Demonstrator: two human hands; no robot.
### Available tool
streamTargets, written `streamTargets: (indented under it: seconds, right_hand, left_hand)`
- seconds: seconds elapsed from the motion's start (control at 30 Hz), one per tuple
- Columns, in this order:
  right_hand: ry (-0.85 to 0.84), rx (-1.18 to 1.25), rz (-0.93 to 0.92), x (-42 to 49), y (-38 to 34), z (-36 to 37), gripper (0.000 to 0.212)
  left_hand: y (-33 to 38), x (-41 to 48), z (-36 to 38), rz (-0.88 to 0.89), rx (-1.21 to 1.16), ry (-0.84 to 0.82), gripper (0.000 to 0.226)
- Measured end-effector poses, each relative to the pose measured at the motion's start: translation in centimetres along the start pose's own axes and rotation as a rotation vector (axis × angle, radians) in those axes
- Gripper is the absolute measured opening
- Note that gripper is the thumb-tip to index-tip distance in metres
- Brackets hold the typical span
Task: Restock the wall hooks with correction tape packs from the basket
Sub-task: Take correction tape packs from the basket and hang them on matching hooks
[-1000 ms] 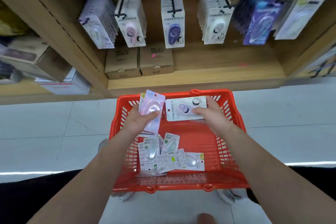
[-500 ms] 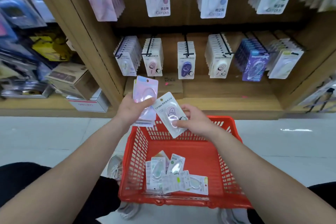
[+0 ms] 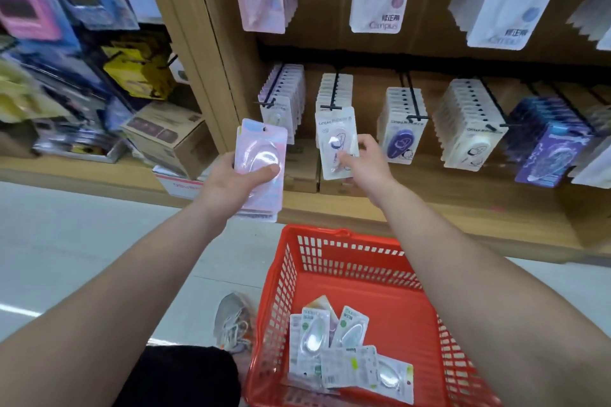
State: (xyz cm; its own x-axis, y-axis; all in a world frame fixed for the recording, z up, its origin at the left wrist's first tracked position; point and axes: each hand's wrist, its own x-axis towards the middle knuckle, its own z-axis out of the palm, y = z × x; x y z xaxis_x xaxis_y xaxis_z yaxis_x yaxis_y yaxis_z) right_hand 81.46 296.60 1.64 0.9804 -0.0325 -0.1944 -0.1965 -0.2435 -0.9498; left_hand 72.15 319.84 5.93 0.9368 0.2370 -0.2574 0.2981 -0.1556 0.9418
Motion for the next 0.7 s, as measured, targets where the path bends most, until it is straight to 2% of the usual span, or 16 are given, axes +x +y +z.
streamTargets:
  seconds: [0.43, 0.67, 0.7]
  right_hand:
    - [0.135, 0.061, -0.038, 1.8, 1.3, 2.1, 0.027]
    - [0.201, -0.010, 0.126, 3.8, -0.1, 2.8, 0.023]
    - [0.196, -0.017, 0.170, 3.8, -0.2, 2.8, 0.029]
  left_hand:
    - [-0.2, 0.4, 0.3, -0.015, -0.034, -0.002, 0.051]
    - [-0.2, 0.1, 0.9, -0.017, -0.040, -0.005, 0.046]
    - [-0.1, 0.2, 1.1, -0.015, -0.042, -0.005, 0.047]
